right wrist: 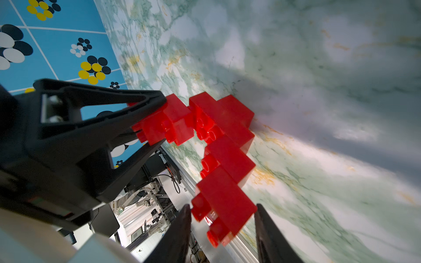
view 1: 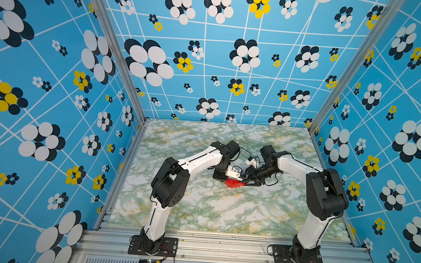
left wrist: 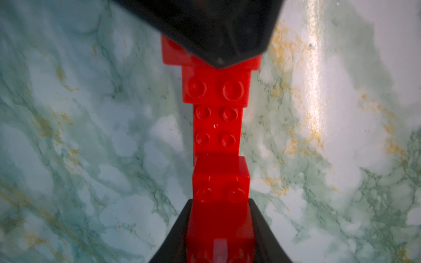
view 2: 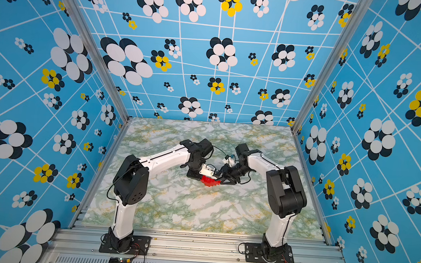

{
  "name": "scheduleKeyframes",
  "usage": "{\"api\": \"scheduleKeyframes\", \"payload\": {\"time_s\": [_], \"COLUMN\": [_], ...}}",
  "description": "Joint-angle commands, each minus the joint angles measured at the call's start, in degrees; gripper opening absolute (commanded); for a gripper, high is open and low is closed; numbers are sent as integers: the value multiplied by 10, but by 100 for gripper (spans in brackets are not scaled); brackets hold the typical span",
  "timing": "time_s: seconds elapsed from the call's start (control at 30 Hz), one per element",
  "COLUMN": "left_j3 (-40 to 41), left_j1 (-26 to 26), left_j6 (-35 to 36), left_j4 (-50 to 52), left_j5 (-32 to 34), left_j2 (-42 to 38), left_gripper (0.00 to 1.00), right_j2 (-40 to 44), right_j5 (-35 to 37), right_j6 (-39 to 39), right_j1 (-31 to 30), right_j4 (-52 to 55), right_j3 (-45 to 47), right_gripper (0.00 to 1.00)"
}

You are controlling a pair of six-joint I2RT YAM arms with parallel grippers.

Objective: Assemble the letter v with lego
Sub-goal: Assemble the lego brick with the lego brick.

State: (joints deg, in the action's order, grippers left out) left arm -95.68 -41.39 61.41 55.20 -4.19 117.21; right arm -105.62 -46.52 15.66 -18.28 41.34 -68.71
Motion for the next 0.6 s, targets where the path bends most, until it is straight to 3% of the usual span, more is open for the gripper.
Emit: {"api": "scheduleKeyframes", "payload": {"time_s": [0.0, 0.57], "left_j3": [-18, -41], "left_j1": [0, -1], "left_j6": [13, 19], "left_j4": [9, 35], "left_j5": [1, -11], "left_j2": [7, 29], "left_gripper": [0, 0], "right_j2": [-11, -12], "right_j5": [4, 2], "right_j6": [2, -1], "right_j1": [3, 3], "right_j4": [-3, -3], "right_j3": [11, 12], "right_gripper": [47, 47]}}
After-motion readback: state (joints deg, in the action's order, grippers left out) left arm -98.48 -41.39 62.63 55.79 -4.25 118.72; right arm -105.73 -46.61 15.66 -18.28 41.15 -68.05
